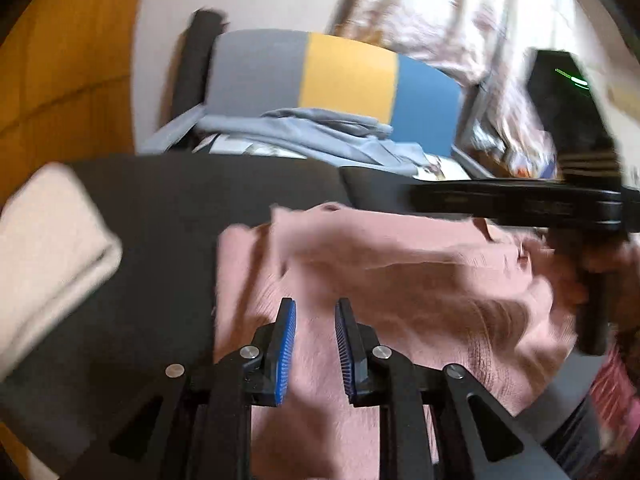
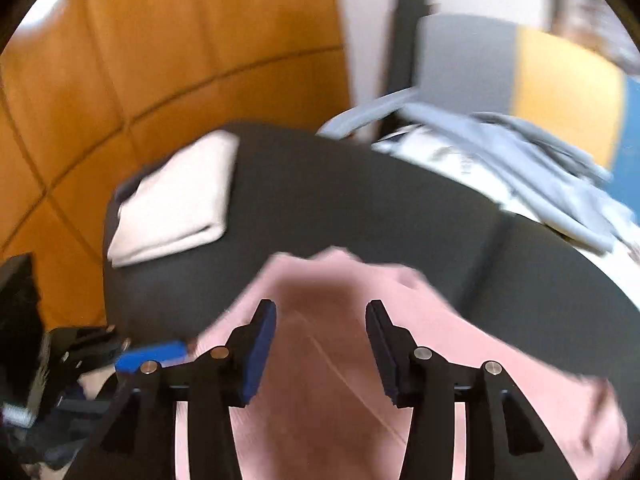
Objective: Fold clothes
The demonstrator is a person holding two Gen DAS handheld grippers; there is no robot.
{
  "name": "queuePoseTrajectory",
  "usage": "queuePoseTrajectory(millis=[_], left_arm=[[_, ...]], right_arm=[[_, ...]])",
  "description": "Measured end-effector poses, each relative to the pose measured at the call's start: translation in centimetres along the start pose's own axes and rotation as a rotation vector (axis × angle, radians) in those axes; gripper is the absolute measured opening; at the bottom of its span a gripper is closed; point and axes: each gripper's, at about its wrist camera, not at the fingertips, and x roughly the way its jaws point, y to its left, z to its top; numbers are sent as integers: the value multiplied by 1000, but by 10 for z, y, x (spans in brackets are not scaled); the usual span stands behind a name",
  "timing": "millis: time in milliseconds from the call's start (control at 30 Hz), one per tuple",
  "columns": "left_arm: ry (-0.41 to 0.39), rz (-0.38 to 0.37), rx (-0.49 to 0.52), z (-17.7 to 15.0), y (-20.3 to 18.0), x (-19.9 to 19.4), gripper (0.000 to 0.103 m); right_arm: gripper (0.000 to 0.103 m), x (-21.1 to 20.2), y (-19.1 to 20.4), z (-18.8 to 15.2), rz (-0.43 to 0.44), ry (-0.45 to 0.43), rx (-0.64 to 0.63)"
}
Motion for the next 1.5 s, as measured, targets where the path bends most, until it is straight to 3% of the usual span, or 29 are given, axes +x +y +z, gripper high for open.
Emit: queuePoseTrajectory(millis=[133, 233, 367, 533, 633, 700, 767, 867, 900, 933, 967, 1167, 1367, 1500], left_arm=[[65, 92, 123, 18, -19, 33, 20], [158, 77, 86, 23, -10, 61, 20], [226, 45, -16, 24, 8, 81, 21], [272, 33, -52, 32, 11, 78, 21], [267, 48, 36, 37, -1, 75, 22], [285, 101, 114, 37, -8, 81, 22], [308, 177, 140, 33, -5, 90, 23], [270, 176, 75, 27, 5, 86, 28], [263, 173, 52, 25, 8, 84, 28], [253, 166, 31, 23, 10, 81, 28], [240, 160, 19, 22, 12, 77, 28], [195, 171, -11, 11, 18, 71, 28], [137, 211, -86, -1, 23, 62, 28], [121, 210, -93, -6, 28, 57, 28]], right_arm=[[45, -64, -62, -60, -169, -23, 197], [44, -101, -107, -105, -268, -21, 353], [43, -127, -146, -146, -292, -16, 495], [43, -119, -141, -145, -256, -6, 443], [43, -101, -123, -131, -228, 26, 320], [43, -89, -111, -122, -208, 46, 238], [44, -72, -99, -114, -168, 99, 166], [44, -45, -86, -114, -184, 204, 72], [34, -38, -81, -117, -203, 234, 44], [15, -38, -77, -117, -219, 240, 27], [8, -42, -73, -115, -229, 236, 17], [7, -68, -59, -88, -327, 139, -44], [3, -51, -78, -70, -354, 40, 34], [3, -16, -95, -82, -308, 105, 87]])
